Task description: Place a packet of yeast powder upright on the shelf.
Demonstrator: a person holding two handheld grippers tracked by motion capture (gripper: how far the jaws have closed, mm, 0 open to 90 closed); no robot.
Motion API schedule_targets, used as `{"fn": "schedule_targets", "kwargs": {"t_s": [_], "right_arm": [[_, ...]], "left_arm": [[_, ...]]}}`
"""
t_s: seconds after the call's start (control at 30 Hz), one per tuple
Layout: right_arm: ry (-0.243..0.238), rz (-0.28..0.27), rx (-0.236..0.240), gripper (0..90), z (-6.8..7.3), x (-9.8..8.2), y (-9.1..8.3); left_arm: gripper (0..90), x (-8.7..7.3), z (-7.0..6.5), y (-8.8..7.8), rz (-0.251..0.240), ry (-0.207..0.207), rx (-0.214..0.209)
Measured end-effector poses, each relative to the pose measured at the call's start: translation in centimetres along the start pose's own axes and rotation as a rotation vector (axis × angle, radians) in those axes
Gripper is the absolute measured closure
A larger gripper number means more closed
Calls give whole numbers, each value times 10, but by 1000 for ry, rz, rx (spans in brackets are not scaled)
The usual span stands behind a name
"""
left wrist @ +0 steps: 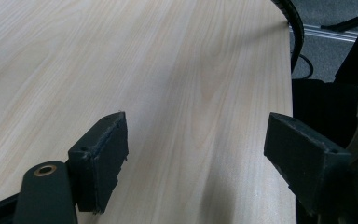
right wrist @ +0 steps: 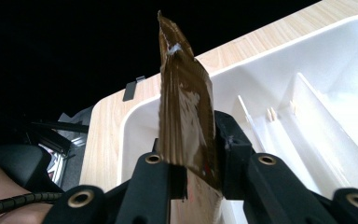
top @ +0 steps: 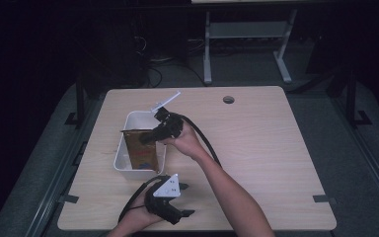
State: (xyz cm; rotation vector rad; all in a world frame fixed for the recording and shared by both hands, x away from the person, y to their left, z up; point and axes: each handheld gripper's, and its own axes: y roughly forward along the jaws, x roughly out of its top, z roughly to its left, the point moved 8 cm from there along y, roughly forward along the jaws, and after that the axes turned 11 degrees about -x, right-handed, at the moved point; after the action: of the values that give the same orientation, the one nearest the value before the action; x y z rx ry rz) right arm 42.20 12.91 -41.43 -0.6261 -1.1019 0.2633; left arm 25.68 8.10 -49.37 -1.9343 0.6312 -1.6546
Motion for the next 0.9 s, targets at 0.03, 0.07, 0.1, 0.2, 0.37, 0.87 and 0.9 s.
{"fn": "schedule_targets", "kwargs": {"t_s": [0.03,0.07,0.1,0.2,0.37,0.87,0.9], "right_arm": [[1,-2,0,754,-1,0,0],[3,-5,-1,750,-1,-1,-1],[3,-7,-2,747,-2,-1,-1],[10,-8,-5,712,-2,-1,-1],[9,-8,-11,629,-3,-2,-2],[32,-58,-30,504,-11,-8,-30],[30,-60,-32,500,-11,-9,-33]], "left_arm": [[211,0,0,0,0,0,0],[211,0,0,0,0,-1,0],[211,0,0,0,0,-2,1],[211,0,0,0,-1,-2,1],[211,0,1,-1,-3,-2,1],[210,0,5,-5,-20,-11,15],[211,0,5,-5,-20,-14,15]]}}
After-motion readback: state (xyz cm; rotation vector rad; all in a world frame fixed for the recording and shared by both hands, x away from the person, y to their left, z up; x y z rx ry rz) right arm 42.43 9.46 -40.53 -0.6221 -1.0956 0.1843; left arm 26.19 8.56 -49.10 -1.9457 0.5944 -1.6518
